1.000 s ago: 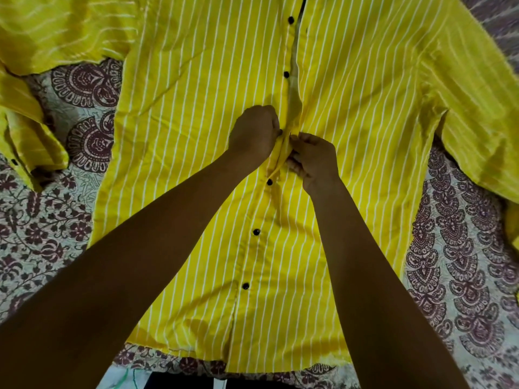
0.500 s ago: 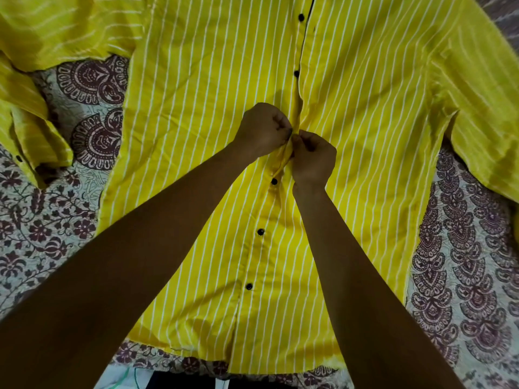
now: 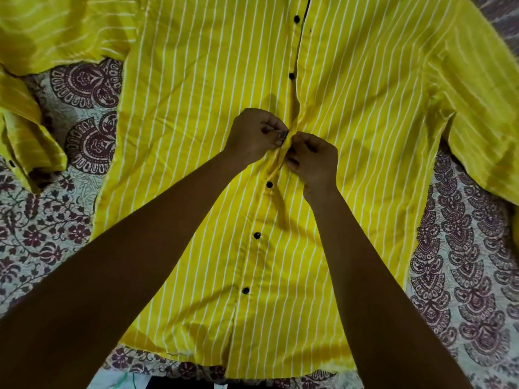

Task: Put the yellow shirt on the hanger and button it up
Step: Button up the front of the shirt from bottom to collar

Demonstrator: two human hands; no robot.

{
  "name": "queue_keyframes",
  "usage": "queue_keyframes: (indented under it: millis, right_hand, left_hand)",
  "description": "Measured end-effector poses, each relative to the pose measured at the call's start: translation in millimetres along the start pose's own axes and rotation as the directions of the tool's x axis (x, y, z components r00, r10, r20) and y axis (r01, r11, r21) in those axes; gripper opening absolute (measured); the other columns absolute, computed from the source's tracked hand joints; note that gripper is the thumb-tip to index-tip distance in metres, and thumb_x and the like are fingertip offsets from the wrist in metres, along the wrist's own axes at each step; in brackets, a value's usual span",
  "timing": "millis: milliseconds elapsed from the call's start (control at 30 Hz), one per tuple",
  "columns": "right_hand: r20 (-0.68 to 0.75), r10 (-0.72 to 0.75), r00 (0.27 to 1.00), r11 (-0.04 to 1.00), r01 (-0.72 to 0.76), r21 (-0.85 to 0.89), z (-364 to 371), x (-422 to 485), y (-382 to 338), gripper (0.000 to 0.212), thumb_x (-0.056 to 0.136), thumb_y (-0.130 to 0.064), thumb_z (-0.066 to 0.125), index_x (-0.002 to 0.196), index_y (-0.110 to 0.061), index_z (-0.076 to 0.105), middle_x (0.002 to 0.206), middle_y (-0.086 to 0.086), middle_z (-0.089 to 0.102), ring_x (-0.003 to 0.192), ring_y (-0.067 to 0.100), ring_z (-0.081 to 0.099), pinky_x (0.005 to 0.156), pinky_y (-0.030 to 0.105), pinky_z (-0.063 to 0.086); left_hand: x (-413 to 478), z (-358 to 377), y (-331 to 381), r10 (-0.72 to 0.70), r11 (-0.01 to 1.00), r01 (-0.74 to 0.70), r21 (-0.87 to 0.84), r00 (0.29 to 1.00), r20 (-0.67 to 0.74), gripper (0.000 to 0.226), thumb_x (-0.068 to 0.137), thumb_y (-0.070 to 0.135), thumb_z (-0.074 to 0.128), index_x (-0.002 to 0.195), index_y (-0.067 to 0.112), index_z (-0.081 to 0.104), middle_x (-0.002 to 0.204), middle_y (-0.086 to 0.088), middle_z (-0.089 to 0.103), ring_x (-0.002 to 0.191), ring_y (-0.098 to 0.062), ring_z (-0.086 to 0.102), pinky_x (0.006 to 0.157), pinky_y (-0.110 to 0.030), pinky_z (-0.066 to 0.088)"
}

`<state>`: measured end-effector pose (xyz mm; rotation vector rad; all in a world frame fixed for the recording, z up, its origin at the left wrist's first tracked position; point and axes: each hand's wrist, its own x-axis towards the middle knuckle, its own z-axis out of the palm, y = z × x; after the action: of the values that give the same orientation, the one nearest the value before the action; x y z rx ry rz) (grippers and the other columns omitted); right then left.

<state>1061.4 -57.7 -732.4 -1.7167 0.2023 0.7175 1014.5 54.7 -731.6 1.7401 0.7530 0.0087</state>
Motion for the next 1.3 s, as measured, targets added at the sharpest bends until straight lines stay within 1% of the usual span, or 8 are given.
queue_keyframes:
  millis: [200,300,500,567,733,1033,1133,1300]
  right_hand:
    - [-0.110,-0.106,0.988,0.972,0.080,-0.220,8.8,-0.6,2.9,0.012,0.074,-0.011,0.074,0.071,-0.020,0.068,0.072,0.007,0.069,0.063,0.014,0.064,0.060,0.029,0.049]
    - [-0.091,-0.163,0.982,0.943,0.128,-0.308,10.0,-5.7,1.4,0.015,0.074,-0.008,0.072,0.089,-0.011,0.073,0.079,-0.002,0.069,0.071,0.007,0.064,0.069,0.019,0.049]
    - [-0.011,-0.137,0.991,0.982,0.134,-0.133,4.3,-3.1,6.2,0.017,0.084,0.000,0.062,0.088,-0.013,0.073,0.073,0.002,0.068,0.065,0.006,0.060,0.069,0.029,0.049]
    - [-0.048,-0.137,0.989,0.983,0.130,-0.131,6.3,0.9,7.6,0.024,0.081,0.000,0.065,0.075,-0.023,0.072,0.067,-0.003,0.068,0.064,0.012,0.062,0.069,0.037,0.050]
    - [-0.128,-0.094,0.987,0.980,0.070,-0.184,12.3,1.5,4.6,0.014,0.070,-0.011,0.079,0.083,-0.010,0.074,0.075,0.007,0.071,0.072,0.020,0.068,0.075,0.042,0.056]
    - [-0.077,-0.154,0.985,0.980,0.142,-0.136,9.2,-4.0,2.9,0.003,0.078,-0.005,0.071,0.078,-0.008,0.073,0.066,0.003,0.067,0.063,0.016,0.061,0.068,0.038,0.052]
    - [-0.034,-0.118,0.993,0.989,0.114,-0.089,5.7,-2.4,-0.2,0.024,0.082,-0.001,0.065,0.067,-0.019,0.068,0.061,-0.003,0.064,0.062,0.015,0.058,0.067,0.037,0.048]
    - [0.004,-0.101,0.995,0.984,0.101,-0.146,5.3,2.9,-2.2,0.020,0.083,-0.006,0.066,0.068,-0.019,0.068,0.063,0.003,0.064,0.062,0.020,0.060,0.071,0.043,0.051]
  left_hand:
    - [4.3,3.7,9.9,-0.137,0.990,0.138,0.013,0.987,-0.085,0.038,0.076,0.035,0.068,0.072,-0.002,0.070,0.069,-0.022,0.068,0.065,-0.027,0.067,0.070,-0.039,0.056]
    - [3.4,4.5,10.0,-0.090,0.991,0.100,0.092,0.990,-0.106,0.030,0.082,0.028,0.068,0.073,-0.001,0.071,0.068,-0.022,0.067,0.067,-0.028,0.065,0.069,-0.041,0.056]
    - [2.6,6.3,8.6,-0.143,0.988,0.151,0.036,0.975,-0.167,0.054,0.079,0.047,0.064,0.061,-0.004,0.063,0.056,-0.020,0.060,0.054,-0.026,0.061,0.064,-0.037,0.053]
    - [1.3,6.2,11.3,-0.131,0.989,0.140,0.050,0.981,-0.142,0.045,0.078,0.039,0.071,0.064,-0.002,0.064,0.051,-0.012,0.055,0.051,-0.018,0.055,0.060,-0.034,0.047]
    - [2.9,4.4,0.5,-0.119,0.991,0.126,0.044,0.984,-0.134,0.028,0.084,0.019,0.066,0.061,0.005,0.057,0.059,-0.022,0.053,0.065,-0.036,0.060,0.066,-0.049,0.050]
    - [-2.7,5.0,8.8,-0.223,0.959,0.215,-0.186,0.975,-0.024,0.009,0.089,0.015,0.060,0.088,0.006,0.059,0.062,-0.001,0.049,0.057,-0.006,0.044,0.055,-0.017,0.037]
    - [-3.5,2.2,8.0,-0.242,0.934,0.236,-0.269,0.970,0.011,0.017,0.088,0.013,0.061,0.098,-0.001,0.063,0.068,-0.006,0.054,0.062,-0.010,0.052,0.055,-0.017,0.046]
    - [-4.0,1.3,7.6,-0.232,0.929,0.219,-0.297,0.973,-0.009,0.007,0.088,0.010,0.062,0.083,0.005,0.062,0.065,-0.005,0.054,0.048,0.003,0.056,0.052,-0.012,0.050]
